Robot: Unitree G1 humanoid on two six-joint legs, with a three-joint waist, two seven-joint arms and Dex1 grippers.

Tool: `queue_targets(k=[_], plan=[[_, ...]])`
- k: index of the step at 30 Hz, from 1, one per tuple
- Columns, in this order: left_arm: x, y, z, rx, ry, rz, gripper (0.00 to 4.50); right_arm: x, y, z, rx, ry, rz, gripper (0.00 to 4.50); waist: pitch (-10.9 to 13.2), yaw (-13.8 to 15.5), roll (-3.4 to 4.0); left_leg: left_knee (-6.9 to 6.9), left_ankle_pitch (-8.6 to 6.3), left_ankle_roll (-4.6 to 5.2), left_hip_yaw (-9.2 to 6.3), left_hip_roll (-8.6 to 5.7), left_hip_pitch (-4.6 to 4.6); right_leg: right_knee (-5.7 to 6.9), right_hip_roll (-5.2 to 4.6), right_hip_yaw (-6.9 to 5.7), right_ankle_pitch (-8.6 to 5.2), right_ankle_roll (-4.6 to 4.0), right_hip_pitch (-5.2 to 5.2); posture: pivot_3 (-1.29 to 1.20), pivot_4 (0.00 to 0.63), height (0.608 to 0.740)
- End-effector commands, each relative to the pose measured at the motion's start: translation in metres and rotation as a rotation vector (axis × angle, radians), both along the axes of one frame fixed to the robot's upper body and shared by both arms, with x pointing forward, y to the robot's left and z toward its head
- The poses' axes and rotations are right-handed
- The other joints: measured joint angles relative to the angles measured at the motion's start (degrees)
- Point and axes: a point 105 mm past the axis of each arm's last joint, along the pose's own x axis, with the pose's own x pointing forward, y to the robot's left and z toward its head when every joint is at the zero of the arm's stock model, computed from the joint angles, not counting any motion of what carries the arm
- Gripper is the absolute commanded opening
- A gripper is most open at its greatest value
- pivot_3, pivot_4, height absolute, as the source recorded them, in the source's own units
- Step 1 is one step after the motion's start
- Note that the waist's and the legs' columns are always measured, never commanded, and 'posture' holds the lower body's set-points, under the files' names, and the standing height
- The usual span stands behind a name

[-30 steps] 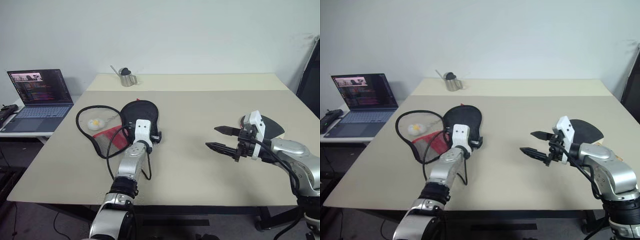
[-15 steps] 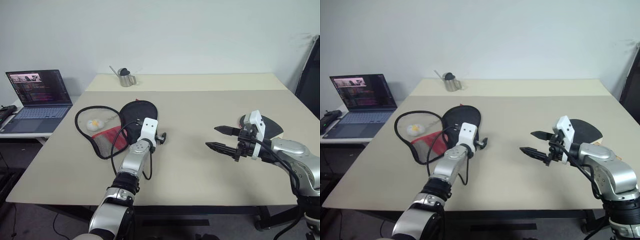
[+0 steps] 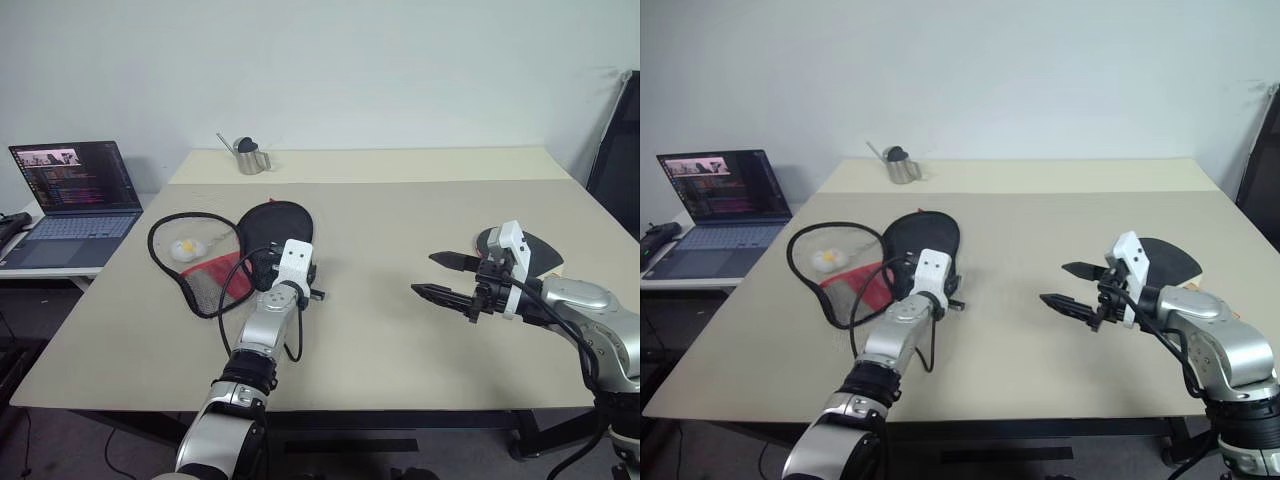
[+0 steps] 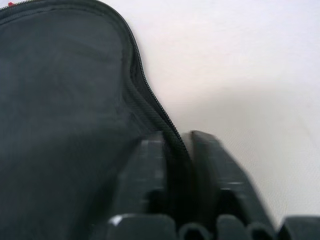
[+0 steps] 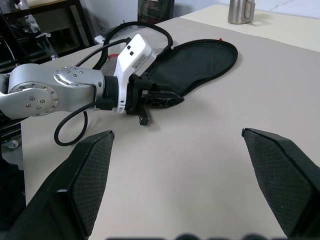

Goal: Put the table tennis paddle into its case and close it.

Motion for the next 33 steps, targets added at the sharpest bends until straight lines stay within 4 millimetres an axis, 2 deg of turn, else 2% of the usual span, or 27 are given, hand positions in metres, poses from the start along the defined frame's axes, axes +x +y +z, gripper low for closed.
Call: queue_targets(k=[1, 7, 10, 11, 17, 21, 28, 33], plan=[[-0.001, 0.016, -0.008, 0.016, 0.023, 0.054, 0.03, -0.003, 0.0, 0.016, 0.008, -0.06, 0.008, 4.5, 0.0, 0.0, -0.01, 0.0, 0.0, 0.0, -0.01, 0.0, 0.0, 0.01, 0.0, -0.01, 0.0, 0.0, 0.0, 0.0, 0.15, 0.74], [-0.005, 0.026, -0.01, 0.021, 0.019, 0.082, 0.03, -0.002, -0.003, 0.017, 0.01, -0.063, -0.002, 4.5, 0.0, 0.0, 0.0, 0.01, 0.0, 0.0, 0.01, 0.01, 0.01, 0.01, 0.0, 0.01, 0.0, 0.0, 0.0, 0.0, 0.15, 0.74], [-0.008, 0.022, -0.009, 0.017, 0.012, 0.06, 0.03, -0.002, -0.004, 0.017, 0.01, -0.062, -0.004, 4.5, 0.0, -0.1, 0.0, 0.0, 0.0, 0.0, 0.03, 0.01, 0.01, 0.01, 0.0, 0.03, 0.0, 0.0, 0.0, 0.0, 0.15, 0.74], [-0.009, 0.017, -0.009, 0.013, 0.009, 0.037, 0.03, -0.002, -0.004, 0.017, 0.01, -0.062, -0.004, 4.5, 0.0, -0.1, 0.01, 0.0, 0.0, 0.0, 0.03, 0.01, 0.01, 0.0, 0.0, 0.03, 0.0, 0.0, 0.0, 0.0, 0.15, 0.74], [-0.029, -0.049, -0.008, -0.02, 0.037, -0.297, 0.03, -0.001, -0.009, 0.019, -0.002, -0.067, -0.015, 4.5, 0.0, 0.5, 0.01, 0.0, 0.0, 0.0, 0.0, -0.03, -0.02, -0.04, -0.02, 0.0, 0.0, 0.0, 0.01, 0.0, 0.15, 0.74], [-0.043, -0.082, -0.004, -0.018, 0.039, -0.464, 0.03, 0.0, -0.021, 0.023, -0.022, -0.08, -0.049, 4.5, 0.0, 2.6, 0.01, 0.03, 0.0, 0.0, -0.06, -0.09, -0.09, -0.12, -0.09, -0.12, 0.0, 0.01, 0.06, 0.0, 0.15, 0.74], [-0.051, -0.113, 0.0, -0.028, 0.039, -0.562, 0.03, 0.0, -0.041, 0.028, -0.047, -0.093, -0.118, 4.5, 0.0, 3.2, 0.0, 0.02, 0.0, 0.0, -0.05, -0.08, -0.14, -0.21, -0.1, -0.14, 0.01, 0.03, 0.08, 0.0, 0.15, 0.74], [-0.051, -0.127, 0.0, -0.028, 0.041, -0.588, 0.03, -0.005, -0.052, 0.023, -0.075, -0.076, -0.139, 4.5, 0.0, 3.1, 0.0, 0.02, 0.0, 0.01, 0.02, -0.07, -0.14, -0.21, -0.1, -0.15, 0.01, 0.03, 0.08, 0.0, 0.15, 0.74]])
